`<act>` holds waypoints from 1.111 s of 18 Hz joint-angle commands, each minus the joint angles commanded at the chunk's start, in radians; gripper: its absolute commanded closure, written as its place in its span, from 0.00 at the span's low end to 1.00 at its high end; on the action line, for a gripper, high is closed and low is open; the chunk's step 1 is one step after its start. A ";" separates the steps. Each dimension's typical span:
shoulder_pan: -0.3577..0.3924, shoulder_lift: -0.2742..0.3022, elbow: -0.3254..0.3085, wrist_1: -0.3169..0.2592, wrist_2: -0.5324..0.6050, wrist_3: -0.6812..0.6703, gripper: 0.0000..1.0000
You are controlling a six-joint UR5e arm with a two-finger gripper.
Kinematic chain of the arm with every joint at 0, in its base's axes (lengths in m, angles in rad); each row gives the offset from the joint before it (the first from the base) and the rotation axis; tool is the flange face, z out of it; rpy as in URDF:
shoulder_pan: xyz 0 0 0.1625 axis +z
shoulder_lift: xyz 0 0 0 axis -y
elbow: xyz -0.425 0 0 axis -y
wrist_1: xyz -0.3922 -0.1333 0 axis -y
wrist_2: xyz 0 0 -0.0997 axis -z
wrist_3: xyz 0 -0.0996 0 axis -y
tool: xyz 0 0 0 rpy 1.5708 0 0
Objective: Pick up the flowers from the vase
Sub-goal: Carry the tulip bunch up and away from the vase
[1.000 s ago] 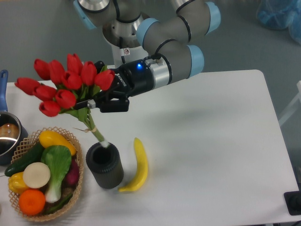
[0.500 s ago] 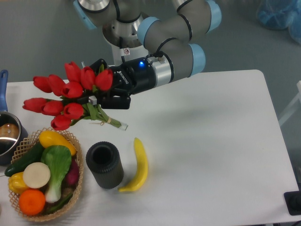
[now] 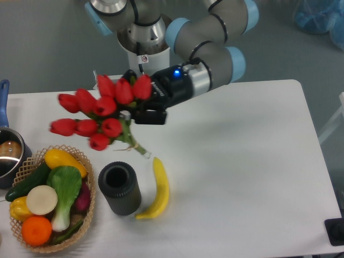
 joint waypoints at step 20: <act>0.164 -0.032 -0.005 0.009 0.046 -0.028 0.67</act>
